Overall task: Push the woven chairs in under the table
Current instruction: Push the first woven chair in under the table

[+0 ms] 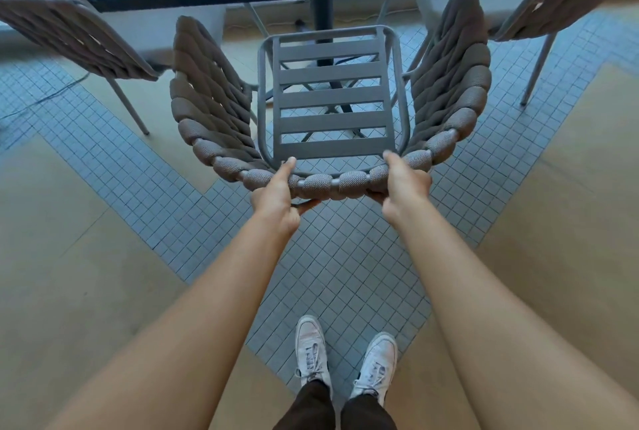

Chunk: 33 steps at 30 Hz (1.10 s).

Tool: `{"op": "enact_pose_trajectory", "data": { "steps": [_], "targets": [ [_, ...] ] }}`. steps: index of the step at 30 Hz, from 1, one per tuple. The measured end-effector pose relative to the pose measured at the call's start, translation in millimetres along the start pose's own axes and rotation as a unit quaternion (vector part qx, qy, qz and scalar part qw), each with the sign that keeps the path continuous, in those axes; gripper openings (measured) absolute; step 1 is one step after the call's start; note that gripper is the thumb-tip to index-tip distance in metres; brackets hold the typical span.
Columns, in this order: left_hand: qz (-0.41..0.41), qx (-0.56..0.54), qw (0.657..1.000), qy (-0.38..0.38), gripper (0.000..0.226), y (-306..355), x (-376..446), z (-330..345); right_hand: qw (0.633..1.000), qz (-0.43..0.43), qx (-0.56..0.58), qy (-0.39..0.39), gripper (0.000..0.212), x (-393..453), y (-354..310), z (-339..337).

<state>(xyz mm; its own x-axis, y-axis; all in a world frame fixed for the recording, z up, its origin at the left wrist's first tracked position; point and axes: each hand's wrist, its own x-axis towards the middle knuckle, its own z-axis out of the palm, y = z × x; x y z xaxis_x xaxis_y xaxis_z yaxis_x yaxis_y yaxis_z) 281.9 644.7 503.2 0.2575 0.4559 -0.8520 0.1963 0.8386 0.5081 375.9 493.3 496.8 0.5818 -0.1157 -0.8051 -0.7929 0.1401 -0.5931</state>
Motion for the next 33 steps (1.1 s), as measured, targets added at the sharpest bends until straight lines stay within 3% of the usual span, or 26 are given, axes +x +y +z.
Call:
{"op": "enact_pose_trajectory", "data": {
  "steps": [2, 4, 23, 26, 29, 31, 33],
  "targets": [
    [0.012, 0.001, 1.000, 0.008, 0.044, -0.3, -0.4, 3.3, 0.999, -0.023, -0.038, 0.016, 0.048, 4.4, 6.2, -0.1],
    [0.009, -0.013, 1.000, 0.009, 0.040, 1.1, -2.7, 5.9, 0.998, -0.033, -0.045, 0.016, 0.043, 4.3, 7.1, -0.7],
    [0.019, -0.006, 0.999, 0.028, 0.028, 3.1, -9.6, 3.5, 0.998, -0.026, -0.051, 0.036, 0.039, -1.9, 5.7, 0.3],
    [0.025, 0.015, 1.000, 0.011, 0.039, -0.6, -7.4, -3.3, 0.996, -0.029, -0.075, 0.029, 0.045, -3.5, 5.7, -4.2],
    [0.063, 0.146, 0.987, 0.004, 0.062, -12.1, -12.6, -18.1, 0.977, -0.080, -0.198, 0.011, 0.065, -12.3, 10.4, -20.0],
    [0.112, 0.262, 0.959, -0.001, 0.081, -23.8, -22.0, -30.5, 0.947, -0.126, -0.294, -0.018, 0.087, -22.0, 15.6, -37.3],
    [0.166, 0.368, 0.914, -0.046, 0.100, -38.2, -30.9, -43.6, 0.889, -0.174, -0.419, -0.053, 0.105, -31.4, 19.4, -57.2]
  ]
}}
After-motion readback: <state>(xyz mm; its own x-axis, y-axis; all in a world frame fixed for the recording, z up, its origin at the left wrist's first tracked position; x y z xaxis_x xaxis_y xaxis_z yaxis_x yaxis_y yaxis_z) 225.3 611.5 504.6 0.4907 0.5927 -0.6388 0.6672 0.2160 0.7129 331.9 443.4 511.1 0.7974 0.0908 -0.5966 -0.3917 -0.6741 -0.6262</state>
